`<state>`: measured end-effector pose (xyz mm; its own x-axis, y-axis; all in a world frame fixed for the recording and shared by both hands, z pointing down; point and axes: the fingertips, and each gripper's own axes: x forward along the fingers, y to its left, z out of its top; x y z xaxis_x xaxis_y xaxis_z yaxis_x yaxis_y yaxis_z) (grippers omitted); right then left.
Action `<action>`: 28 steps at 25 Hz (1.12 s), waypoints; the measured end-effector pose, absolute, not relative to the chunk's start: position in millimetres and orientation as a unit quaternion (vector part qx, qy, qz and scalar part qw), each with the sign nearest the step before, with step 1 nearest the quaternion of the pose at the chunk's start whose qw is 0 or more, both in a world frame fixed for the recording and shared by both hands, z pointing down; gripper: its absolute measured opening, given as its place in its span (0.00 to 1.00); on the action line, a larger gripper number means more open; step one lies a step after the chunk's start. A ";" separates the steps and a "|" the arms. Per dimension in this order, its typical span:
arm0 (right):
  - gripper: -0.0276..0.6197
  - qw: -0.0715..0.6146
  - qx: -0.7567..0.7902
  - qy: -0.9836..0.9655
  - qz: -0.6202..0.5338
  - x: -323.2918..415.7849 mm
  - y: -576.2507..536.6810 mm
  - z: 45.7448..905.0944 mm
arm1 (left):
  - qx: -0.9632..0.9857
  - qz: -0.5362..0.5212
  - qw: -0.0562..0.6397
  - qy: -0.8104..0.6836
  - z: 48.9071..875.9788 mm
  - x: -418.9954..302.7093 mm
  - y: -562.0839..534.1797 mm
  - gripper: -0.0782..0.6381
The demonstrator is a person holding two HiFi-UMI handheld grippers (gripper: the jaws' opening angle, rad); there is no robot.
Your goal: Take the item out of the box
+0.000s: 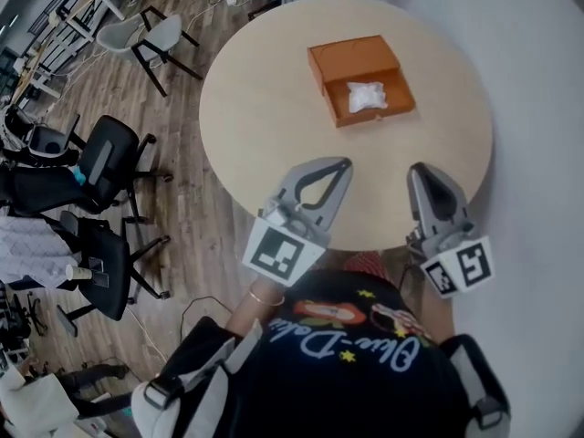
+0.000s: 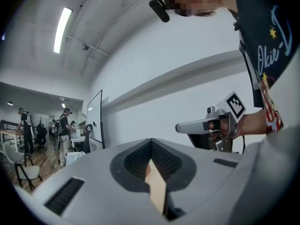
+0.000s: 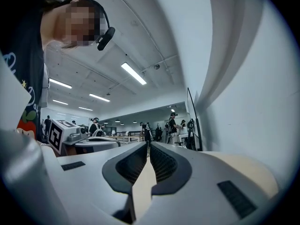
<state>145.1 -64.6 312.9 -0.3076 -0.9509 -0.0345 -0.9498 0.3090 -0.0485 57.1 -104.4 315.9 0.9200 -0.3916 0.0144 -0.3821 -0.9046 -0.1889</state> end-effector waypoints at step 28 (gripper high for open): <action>0.07 -0.062 -0.430 0.900 0.033 218.9 -167.6 329.2 | -0.912 -0.070 0.069 0.399 331.8 96.2 -159.5 0.09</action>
<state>218.9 -167.6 329.2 -0.6223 -0.7783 0.0839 -0.7700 0.6279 0.1130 96.2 -159.5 331.8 0.6724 -0.7366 0.0727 -0.7172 -0.6726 -0.1823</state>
